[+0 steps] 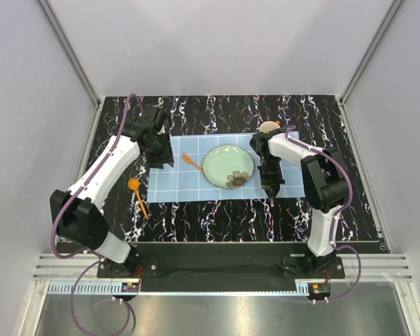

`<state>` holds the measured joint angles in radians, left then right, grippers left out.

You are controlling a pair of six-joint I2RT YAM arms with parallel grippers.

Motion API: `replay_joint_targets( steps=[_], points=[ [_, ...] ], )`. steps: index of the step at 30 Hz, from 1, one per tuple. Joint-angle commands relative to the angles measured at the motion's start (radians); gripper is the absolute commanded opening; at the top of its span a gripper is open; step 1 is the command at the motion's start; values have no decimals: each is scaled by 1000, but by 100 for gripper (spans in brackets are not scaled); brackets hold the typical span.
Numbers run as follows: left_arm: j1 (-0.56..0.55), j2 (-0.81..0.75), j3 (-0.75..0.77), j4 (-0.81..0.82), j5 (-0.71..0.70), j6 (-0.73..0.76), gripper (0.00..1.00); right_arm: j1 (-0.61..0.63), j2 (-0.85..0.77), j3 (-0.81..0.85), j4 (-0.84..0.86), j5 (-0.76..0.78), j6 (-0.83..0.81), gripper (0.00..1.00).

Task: Set the dinner table for one person
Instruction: Place the knife on the napkin.

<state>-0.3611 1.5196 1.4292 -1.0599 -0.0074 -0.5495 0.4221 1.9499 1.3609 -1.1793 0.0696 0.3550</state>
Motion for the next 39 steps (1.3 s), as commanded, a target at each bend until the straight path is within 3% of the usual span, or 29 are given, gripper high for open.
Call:
replay_joint_targets(
  steps=[1, 26, 31, 39],
  points=[
    [-2, -30, 14, 17, 27, 5, 42, -23, 15, 67, -8, 35, 6, 0],
    [-4, 11, 54, 8, 49, 2, 42, -112, 142, 178, -29, 85, -7, 0],
    [-4, 19, 68, 5, 53, 3, 41, -118, 161, 175, -37, 117, 13, 13],
    [-4, 25, 77, 0, 55, 10, 41, -137, 142, 144, -39, 153, 61, 17]
  ],
)
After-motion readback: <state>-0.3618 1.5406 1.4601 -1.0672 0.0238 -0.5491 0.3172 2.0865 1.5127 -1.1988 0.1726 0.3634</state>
